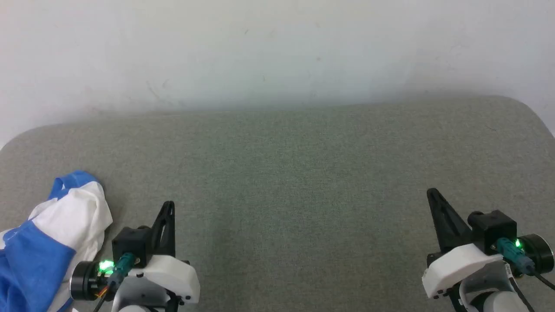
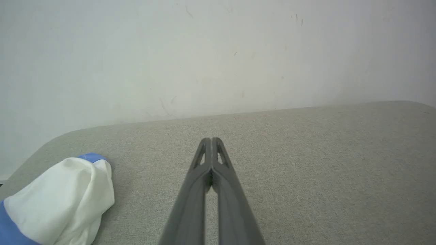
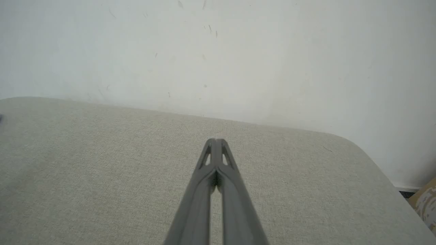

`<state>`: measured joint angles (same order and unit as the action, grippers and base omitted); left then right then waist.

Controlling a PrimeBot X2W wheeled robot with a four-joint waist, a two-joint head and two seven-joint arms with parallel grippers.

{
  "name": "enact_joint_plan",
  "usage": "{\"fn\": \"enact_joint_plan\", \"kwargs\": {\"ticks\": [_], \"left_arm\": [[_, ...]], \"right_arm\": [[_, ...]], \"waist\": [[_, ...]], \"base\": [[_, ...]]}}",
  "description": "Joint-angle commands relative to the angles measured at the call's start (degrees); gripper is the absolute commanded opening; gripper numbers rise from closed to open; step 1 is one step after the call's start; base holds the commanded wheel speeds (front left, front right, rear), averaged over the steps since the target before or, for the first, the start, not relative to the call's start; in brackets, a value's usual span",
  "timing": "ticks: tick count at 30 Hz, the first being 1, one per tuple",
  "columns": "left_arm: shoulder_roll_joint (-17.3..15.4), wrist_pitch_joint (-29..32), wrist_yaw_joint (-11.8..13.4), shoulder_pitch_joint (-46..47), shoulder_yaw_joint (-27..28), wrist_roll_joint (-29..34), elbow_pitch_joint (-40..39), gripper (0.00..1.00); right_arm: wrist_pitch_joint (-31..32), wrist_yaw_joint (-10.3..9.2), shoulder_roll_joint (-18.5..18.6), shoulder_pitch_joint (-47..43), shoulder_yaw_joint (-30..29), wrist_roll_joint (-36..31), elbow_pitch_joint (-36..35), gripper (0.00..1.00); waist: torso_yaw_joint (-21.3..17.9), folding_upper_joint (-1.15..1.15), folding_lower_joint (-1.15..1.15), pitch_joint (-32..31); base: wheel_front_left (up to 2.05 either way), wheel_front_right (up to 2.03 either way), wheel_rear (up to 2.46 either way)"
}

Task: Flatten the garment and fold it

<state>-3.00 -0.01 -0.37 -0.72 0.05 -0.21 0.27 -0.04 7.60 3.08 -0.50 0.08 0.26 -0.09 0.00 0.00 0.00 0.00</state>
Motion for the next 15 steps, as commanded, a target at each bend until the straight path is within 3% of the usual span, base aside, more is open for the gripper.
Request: {"fn": "enact_joint_plan", "kwargs": {"ticks": [1,15], "left_arm": [[0.1,0.0,0.4,0.7,0.0,0.2,-0.3,0.0],[0.1,0.0,0.4,0.7,0.0,0.2,-0.3,0.0]], "right_arm": [[0.0,-0.11,-0.2,0.5,-0.1,-0.3,0.1,0.0],[0.0,-0.11,-0.2,0.5,-0.1,-0.3,0.1,0.0]], "waist": [[0.0,0.0,0.0,0.0],[0.0,0.0,0.0,0.0]], "base": [[0.0,0.0,0.0],[0.0,0.0,0.0]]}}
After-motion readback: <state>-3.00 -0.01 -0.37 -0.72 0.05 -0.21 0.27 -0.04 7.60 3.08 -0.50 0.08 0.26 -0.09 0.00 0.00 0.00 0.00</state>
